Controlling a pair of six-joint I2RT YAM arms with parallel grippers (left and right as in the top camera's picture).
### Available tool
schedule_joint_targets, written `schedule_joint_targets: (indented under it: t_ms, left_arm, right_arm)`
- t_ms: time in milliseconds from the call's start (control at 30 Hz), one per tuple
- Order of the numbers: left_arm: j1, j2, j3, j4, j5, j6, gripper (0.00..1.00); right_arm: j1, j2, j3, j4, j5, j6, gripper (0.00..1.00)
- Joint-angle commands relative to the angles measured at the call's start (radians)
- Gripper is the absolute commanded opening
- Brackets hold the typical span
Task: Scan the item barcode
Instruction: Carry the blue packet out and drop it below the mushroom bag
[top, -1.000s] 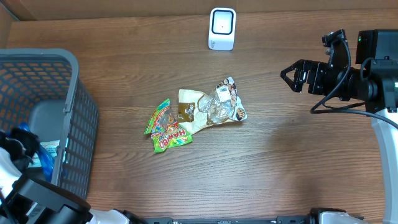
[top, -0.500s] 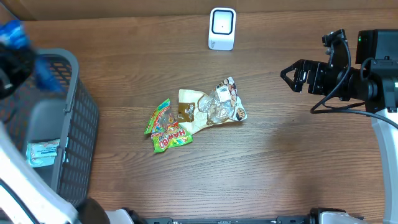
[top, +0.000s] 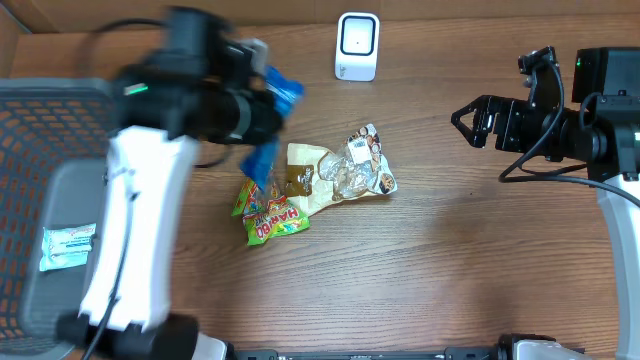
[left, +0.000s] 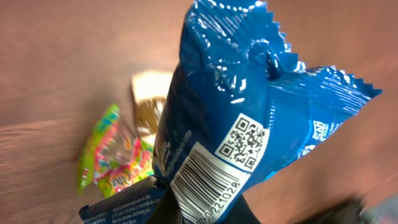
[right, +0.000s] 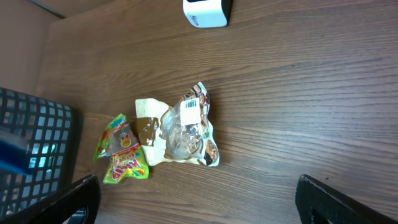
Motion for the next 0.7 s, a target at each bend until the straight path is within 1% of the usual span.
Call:
schedule_joint_targets:
  t_ms: [0, 67, 133, 233, 367, 433, 467, 533, 667]
  left_arm:
    - [-0.123, 0.096, -0.1, 0.008, -0.066, 0.05, 0.04]
    - [-0.207, 0.182, -0.162, 0.02, -0.066, 0.064, 0.04]
    - [-0.262, 0.24, -0.198, 0.037, -0.066, 0.084, 0.04]
    - [-0.351, 0.356, -0.221, 0.052, -0.067, 0.097, 0.04]
    - [-0.392, 0.411, -0.221, 0.053, -0.067, 0.097, 0.04]
    - [-0.391, 0.411, -0.219, 0.051, -0.067, 0.096, 0.22]
    - [-0.388, 0.411, -0.217, 0.05, -0.068, 0.089, 0.27]
    - [-0.376, 0.41, -0.206, 0.045, -0.074, 0.074, 0.31]
    - [-0.348, 0.408, -0.117, 0.0, -0.074, 0.064, 0.32]
  right_arm:
    - [0.004, 0.0, 0.023, 0.0, 0.003, -0.007, 1.0]
    - [0.004, 0.0, 0.023, 0.002, 0.003, -0.007, 1.0]
    - [0.004, 0.0, 0.023, 0.003, 0.003, -0.007, 1.0]
    - [0.004, 0.0, 0.023, 0.001, 0.003, -0.007, 1.0]
    - [0.004, 0.0, 0.023, 0.002, 0.003, -0.007, 1.0]
    - [0.004, 0.0, 0.023, 0.003, 0.003, -0.007, 1.0]
    - [0.004, 0.0, 0.023, 0.003, 0.003, -0.007, 1.0]
    - [0.004, 0.0, 0.023, 0.003, 0.003, -0.007, 1.0]
    - [0.004, 0.0, 0.023, 0.001, 0.003, -0.007, 1.0]
